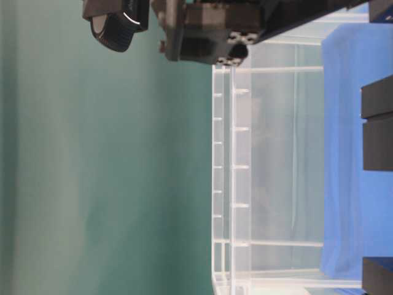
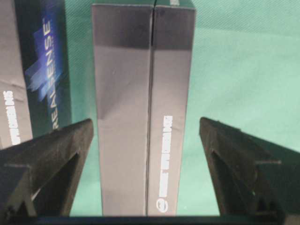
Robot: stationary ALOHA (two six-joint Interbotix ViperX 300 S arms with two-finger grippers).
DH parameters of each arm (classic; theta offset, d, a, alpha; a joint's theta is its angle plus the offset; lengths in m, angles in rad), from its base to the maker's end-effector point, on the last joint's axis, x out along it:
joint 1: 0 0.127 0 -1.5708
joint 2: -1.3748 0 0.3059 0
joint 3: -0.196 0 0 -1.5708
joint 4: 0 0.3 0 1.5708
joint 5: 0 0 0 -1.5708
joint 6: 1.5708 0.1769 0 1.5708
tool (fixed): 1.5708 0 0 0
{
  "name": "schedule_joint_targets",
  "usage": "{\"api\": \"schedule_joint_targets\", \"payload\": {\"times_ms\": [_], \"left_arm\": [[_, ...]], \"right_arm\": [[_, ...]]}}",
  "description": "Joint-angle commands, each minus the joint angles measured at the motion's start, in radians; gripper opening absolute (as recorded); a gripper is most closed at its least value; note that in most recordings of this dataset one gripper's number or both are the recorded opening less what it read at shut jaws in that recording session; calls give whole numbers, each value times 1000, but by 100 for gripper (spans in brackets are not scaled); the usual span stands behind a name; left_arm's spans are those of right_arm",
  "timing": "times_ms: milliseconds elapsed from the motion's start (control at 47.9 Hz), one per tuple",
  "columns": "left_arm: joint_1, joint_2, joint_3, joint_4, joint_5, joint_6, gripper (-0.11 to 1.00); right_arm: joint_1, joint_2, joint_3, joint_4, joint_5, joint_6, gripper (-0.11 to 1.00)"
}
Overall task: Take the box out of the case with the right arm.
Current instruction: 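Set the box upright on the cloth and open the right gripper, then withdraw the right gripper to the right side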
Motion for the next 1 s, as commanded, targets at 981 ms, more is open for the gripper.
{"api": "schedule_joint_targets", "payload": {"times_ms": [981], "left_arm": [[2,5,-26,2,-3,2,2]], "right_arm": [[-84,-103,-288,-46,430,-173,87]]}}
